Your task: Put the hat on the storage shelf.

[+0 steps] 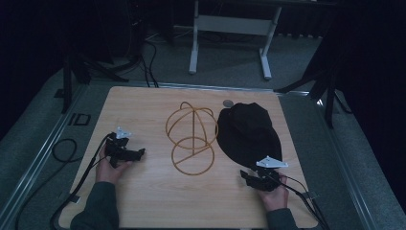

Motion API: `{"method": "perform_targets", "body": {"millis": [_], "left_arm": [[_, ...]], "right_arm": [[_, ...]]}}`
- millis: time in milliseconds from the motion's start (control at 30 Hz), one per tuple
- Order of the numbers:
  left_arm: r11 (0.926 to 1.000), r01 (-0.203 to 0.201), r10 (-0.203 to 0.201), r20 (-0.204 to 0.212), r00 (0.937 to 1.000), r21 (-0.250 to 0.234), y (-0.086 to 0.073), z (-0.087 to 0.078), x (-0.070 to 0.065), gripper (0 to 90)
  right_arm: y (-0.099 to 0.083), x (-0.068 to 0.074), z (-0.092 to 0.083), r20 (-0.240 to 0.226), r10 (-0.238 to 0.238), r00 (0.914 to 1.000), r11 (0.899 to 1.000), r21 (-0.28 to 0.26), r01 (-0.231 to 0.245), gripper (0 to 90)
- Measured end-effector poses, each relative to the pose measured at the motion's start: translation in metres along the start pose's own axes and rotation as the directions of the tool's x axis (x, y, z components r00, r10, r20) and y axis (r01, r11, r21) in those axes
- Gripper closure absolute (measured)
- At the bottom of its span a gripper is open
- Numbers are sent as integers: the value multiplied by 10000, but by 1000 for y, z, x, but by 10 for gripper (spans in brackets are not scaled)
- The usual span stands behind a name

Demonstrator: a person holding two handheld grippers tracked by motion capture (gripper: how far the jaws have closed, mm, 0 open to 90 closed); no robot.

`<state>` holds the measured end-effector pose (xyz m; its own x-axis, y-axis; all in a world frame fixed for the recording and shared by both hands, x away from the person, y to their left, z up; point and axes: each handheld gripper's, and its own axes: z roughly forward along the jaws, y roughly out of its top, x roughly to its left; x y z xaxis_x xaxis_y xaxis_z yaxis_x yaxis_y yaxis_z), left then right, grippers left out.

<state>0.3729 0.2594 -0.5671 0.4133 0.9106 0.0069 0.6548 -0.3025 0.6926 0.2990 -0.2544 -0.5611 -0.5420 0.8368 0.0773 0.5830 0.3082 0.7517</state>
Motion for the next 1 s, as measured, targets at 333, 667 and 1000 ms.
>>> {"method": "perform_targets", "body": {"millis": [333, 667, 1000], "left_arm": [[10000, -2, 2, 2, 10000, 2, 0, 0, 0, 20], [10000, -1, 1, 0, 10000, -2, 0, 0, 0, 20], [10000, 0, 0, -8, 10000, 7, 0, 0, 0, 20]], "right_arm": [[0, 3, 3, 116, -67, 9999, 9999, 149, 65, 463], [1, 6, 2, 412, -668, 9969, 9968, 465, 648, 455], [13, 3, -4, 114, -1061, 9943, 9782, 1808, 1023, 551]]}}
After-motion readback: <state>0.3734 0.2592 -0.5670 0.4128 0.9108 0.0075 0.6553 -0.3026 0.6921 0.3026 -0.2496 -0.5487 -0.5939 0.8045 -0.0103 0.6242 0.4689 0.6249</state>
